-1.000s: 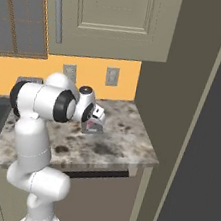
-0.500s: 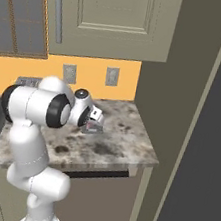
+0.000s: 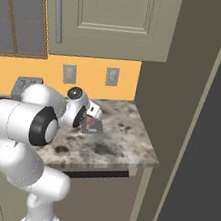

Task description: Take the steak from the fridge and place it on the digital scale on the counter by the fridge. Wait a few seconds for a reading, then move it to the plate on the dining counter.

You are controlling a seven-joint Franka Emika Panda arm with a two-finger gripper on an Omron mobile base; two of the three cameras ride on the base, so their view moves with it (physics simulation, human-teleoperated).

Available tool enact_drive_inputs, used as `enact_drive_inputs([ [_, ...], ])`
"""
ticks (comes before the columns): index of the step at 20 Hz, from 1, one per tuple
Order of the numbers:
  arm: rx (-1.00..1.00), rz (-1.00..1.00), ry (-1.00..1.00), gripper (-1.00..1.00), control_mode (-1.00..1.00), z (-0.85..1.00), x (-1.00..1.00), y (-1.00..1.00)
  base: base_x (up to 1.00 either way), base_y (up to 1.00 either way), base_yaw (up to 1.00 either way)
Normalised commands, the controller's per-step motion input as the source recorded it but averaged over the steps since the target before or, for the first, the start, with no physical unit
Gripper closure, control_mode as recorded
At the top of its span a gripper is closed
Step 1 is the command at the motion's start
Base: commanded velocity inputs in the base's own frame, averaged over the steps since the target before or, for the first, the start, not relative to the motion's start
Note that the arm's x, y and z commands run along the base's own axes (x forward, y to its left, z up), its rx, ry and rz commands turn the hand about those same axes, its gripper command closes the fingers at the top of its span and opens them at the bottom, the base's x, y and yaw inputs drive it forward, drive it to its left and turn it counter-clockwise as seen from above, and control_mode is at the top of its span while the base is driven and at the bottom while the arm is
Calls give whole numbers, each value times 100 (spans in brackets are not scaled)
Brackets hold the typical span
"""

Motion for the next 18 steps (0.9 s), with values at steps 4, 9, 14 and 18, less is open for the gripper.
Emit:
enact_drive_inputs([
  [4,0,0,0,-100,-100,22,-5,0,0,0,0],
  [9,0,0,1,-100,-100,1,0,0,0,0,0],
  [14,0,0,1,-100,-100,0,0,0,0,0,0],
  [18,0,0,0,-100,-100,0,0,0,0,0,0],
])
